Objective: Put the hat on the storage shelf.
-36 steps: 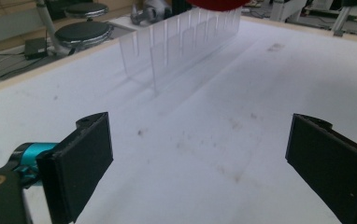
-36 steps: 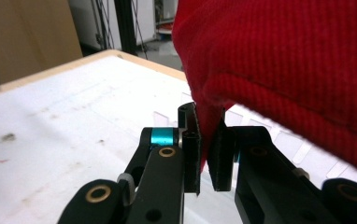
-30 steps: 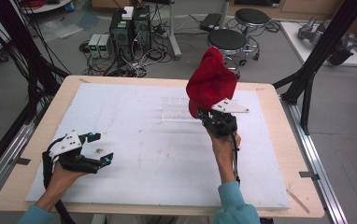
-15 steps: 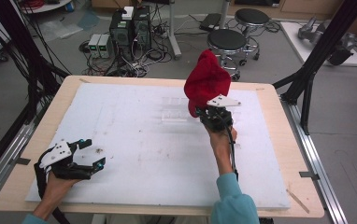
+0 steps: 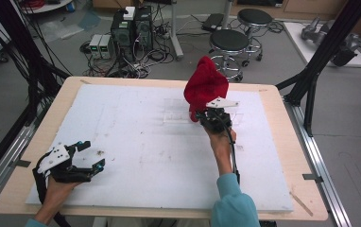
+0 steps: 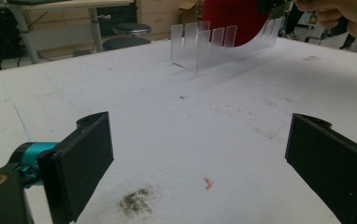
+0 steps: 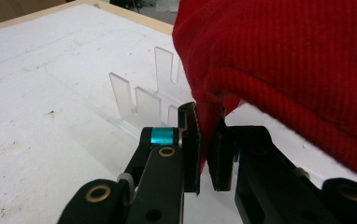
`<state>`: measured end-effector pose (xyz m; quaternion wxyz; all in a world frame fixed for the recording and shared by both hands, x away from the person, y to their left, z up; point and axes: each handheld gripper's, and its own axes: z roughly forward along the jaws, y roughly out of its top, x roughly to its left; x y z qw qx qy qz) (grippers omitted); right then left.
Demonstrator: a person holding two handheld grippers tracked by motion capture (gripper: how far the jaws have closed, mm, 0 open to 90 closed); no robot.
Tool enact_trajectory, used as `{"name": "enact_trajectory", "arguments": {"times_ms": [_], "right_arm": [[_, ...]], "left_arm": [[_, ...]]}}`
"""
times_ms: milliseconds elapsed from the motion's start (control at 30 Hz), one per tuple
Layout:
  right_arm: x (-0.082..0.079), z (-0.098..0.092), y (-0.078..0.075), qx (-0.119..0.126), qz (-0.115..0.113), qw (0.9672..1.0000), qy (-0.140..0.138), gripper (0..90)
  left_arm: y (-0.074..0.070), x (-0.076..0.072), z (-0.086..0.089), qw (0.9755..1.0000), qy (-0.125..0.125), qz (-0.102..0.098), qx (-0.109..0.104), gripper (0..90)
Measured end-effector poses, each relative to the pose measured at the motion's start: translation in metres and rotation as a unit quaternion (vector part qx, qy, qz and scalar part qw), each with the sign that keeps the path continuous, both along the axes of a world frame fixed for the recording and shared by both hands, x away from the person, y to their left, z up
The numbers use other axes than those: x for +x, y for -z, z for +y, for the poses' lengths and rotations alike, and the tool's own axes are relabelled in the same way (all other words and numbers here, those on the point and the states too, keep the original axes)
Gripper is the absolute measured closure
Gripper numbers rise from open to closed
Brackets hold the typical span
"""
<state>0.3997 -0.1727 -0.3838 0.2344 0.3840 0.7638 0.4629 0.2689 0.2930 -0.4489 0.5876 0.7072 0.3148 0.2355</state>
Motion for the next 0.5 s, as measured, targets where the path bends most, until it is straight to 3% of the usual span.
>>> {"name": "enact_trajectory", "arguments": {"times_ms": [167,267,367,500], "right_arm": [[-0.001,-0.002,0.001,0.005,0.003,1.0000,0.001,85.2],[-0.002,-0.001,0.001,-0.003,-0.004,0.9999,0.009,80.5],[-0.005,-0.002,-0.001,0.005,-0.015,0.9997,0.018,54.3],[-0.012,-0.009,-0.008,0.015,-0.014,0.9995,0.022,35.0]], "left_arm": [[0.000,0.000,0.000,1.0000,-0.002,-0.001,0.001,7.9],[0.000,0.000,0.001,1.0000,-0.004,0.000,-0.003,7.9],[0.000,-0.001,0.001,1.0000,-0.006,-0.003,-0.004,7.9],[0.000,-0.002,0.001,0.9999,-0.010,-0.007,-0.005,7.9]]}}
